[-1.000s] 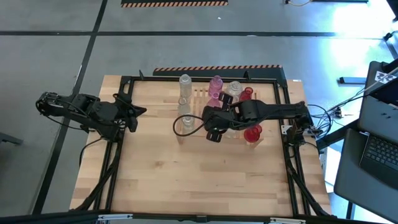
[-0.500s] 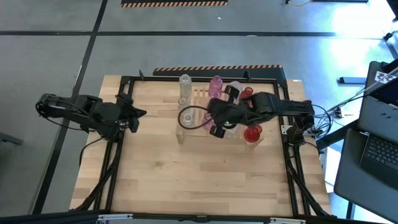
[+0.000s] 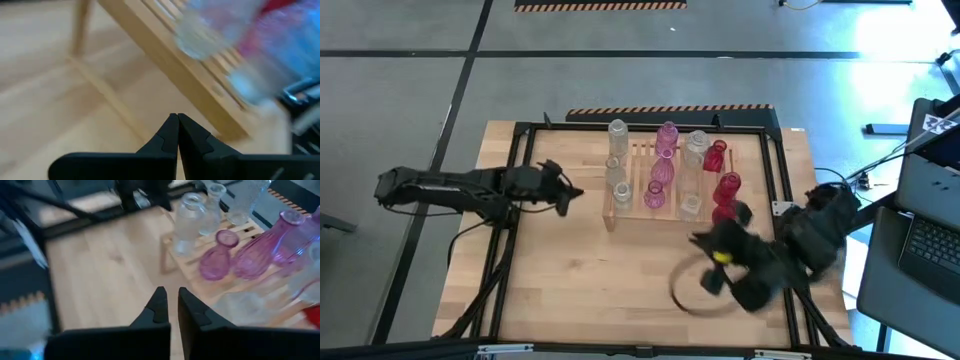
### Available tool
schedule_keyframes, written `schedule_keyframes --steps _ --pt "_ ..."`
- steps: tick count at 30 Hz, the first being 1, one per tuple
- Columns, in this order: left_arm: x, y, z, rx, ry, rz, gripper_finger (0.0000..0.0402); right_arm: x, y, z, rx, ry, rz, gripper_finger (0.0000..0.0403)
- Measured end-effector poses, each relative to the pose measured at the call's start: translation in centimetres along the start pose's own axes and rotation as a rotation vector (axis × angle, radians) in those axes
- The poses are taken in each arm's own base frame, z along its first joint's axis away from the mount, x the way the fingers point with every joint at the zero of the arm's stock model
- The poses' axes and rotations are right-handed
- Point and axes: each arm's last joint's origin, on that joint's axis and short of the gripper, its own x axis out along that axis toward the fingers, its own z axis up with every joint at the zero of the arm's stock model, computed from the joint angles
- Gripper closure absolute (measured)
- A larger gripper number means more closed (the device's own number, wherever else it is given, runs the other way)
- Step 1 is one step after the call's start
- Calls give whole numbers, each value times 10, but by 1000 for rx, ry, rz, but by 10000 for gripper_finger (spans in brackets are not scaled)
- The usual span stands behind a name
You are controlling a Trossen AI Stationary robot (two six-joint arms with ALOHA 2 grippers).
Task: Sort vases onto shelf
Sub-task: Adjust the shelf on the top right of the table
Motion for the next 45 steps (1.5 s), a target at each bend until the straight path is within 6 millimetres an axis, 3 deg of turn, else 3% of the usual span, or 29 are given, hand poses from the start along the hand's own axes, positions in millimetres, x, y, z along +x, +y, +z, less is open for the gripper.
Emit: schedule_keyframes --steps 4,9,15,21,26,32,45 --pt "8 15 10 22 -20 95 401 -11 22 -22 106 -53 14 403" --pt "24 35 23 8 22 132 401 6 44 -50 228 -7 -24 403" --pt "46 46 38 35 25 50 402 47 66 -94 325 109 -47 403" --pt "62 55 38 46 45 87 402 97 81 -115 472 -6 16 403" --pt "66 55 37 44 71 64 401 140 70 -127 513 -56 -41 403" --pt "66 54 36 41 96 17 401 183 41 -119 556 -104 -169 403" --pt "66 52 35 8 121 -26 402 217 -6 -104 508 -77 -388 403"
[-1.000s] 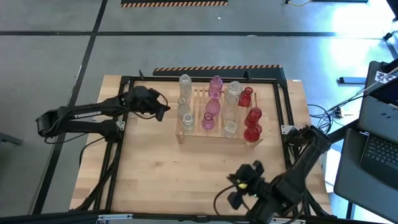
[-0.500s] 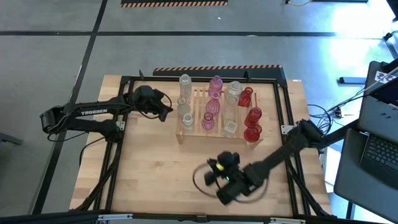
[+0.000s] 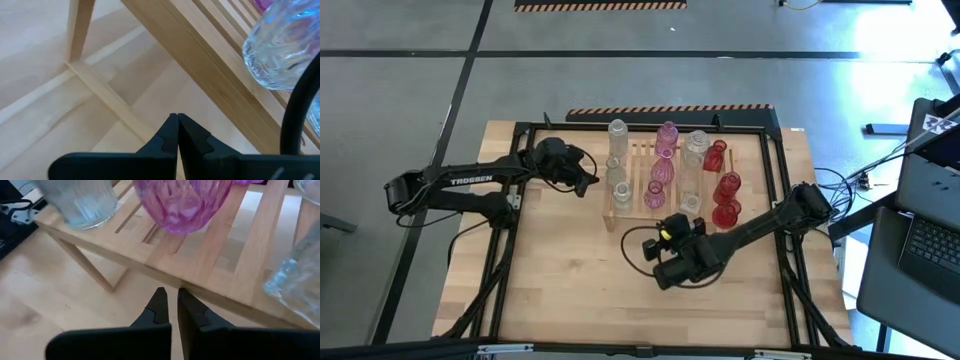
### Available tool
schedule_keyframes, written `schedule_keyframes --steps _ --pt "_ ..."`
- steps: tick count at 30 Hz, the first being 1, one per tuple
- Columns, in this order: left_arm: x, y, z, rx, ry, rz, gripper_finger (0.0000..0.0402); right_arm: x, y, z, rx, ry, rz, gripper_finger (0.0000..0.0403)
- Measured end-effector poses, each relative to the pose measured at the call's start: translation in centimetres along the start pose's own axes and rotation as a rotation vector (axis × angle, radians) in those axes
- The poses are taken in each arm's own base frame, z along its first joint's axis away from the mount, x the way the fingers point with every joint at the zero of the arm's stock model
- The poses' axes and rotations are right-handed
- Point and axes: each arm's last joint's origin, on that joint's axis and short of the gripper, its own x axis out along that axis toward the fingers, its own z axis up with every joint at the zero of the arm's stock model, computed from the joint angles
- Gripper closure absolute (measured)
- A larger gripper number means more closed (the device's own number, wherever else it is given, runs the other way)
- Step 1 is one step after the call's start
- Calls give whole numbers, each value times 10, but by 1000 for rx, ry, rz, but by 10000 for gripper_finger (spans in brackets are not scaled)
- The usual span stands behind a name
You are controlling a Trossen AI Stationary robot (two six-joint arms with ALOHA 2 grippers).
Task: Sort vases onto shelf
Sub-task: Adjust the shelf on the top right of the table
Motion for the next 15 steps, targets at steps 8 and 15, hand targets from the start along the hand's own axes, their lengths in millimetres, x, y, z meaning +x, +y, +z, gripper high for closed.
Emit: schedule_keyframes --steps 8,15 --pt "0 0 0 0 3 -6 402 16 -4 13 -20 4 -49 403" --pt "0 0 0 -1 3 -6 401 25 -9 21 -32 14 -95 403"
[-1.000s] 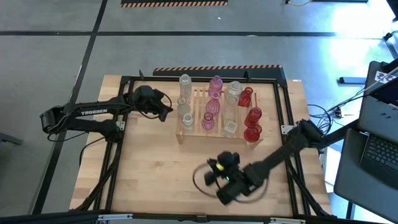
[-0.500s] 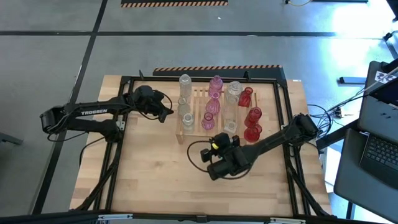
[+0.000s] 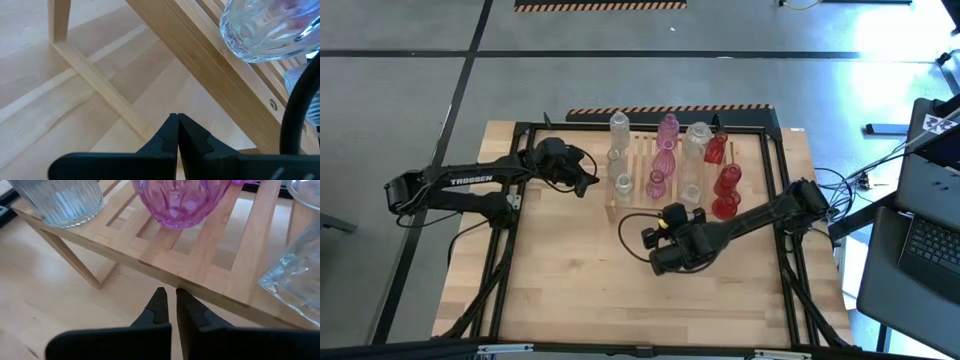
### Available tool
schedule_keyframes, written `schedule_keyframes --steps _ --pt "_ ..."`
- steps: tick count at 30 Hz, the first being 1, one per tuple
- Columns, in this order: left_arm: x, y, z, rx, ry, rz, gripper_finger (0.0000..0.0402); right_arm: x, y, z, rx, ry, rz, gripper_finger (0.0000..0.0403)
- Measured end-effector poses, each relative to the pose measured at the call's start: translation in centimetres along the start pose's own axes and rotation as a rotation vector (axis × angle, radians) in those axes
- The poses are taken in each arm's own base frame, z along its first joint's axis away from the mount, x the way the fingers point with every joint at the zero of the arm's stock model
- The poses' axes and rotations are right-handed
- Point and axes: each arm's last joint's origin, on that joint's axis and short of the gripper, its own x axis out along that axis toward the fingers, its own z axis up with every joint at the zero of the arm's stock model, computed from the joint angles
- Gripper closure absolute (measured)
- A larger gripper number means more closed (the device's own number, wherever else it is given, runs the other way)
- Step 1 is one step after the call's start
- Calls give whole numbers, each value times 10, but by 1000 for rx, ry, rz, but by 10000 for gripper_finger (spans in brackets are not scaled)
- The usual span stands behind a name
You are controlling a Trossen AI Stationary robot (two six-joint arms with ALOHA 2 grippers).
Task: Sort vases onto shelf
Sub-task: Adjust the shelf on the top right of the table
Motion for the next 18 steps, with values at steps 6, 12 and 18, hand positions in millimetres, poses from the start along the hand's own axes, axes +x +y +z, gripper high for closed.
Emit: schedule_keyframes --steps 6,12,18 --pt "0 0 0 0 0 0 401 5 -4 4 -14 5 -35 403" --pt "0 -1 1 -1 -11 -6 401 8 -7 7 -26 6 -62 403" --pt "1 1 8 -89 -67 -27 401 9 -7 8 -23 5 -65 403"
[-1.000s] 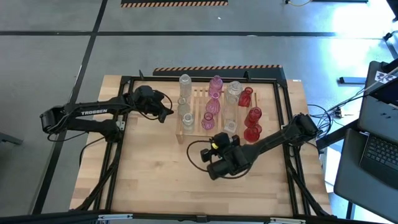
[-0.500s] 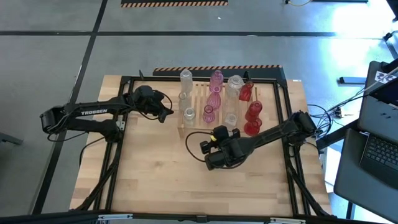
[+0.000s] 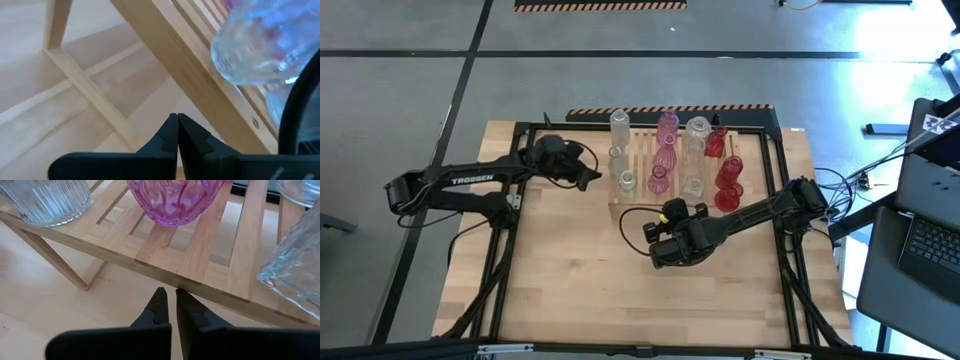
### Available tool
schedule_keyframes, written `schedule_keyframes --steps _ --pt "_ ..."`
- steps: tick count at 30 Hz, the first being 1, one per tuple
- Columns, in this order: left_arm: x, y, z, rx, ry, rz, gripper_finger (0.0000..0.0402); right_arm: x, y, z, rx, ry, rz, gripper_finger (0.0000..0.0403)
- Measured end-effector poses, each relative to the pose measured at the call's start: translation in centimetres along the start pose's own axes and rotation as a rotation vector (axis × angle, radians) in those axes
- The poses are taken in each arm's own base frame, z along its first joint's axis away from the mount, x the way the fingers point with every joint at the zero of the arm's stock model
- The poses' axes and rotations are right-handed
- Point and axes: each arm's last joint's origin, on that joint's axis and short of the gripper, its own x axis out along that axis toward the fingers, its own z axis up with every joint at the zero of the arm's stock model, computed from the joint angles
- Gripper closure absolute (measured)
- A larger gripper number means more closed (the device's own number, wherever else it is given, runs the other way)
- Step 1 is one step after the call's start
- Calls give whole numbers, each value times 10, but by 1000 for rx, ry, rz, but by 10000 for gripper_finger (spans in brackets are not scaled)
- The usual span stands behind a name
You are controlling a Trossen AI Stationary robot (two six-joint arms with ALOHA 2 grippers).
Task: Sort vases onto shelf
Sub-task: Adjust the shelf on the top right of the table
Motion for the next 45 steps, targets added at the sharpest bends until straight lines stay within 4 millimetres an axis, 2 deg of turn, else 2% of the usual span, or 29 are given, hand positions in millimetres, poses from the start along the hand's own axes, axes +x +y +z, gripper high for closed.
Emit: schedule_keyframes --steps 8,15,25,38,45 --pt "11 5 15 -84 -119 -25 401 0 -1 0 -7 0 -6 403" --pt "23 11 15 -110 -134 1 402 1 -2 0 -21 -2 -21 403" --pt "21 6 25 -161 -276 -11 402 2 -3 1 -19 -7 -25 403" --pt "45 16 17 -210 -237 29 402 3 -3 2 -23 -14 -31 403" --pt "50 17 17 -236 -255 13 402 2 -4 2 -31 -17 -39 403"
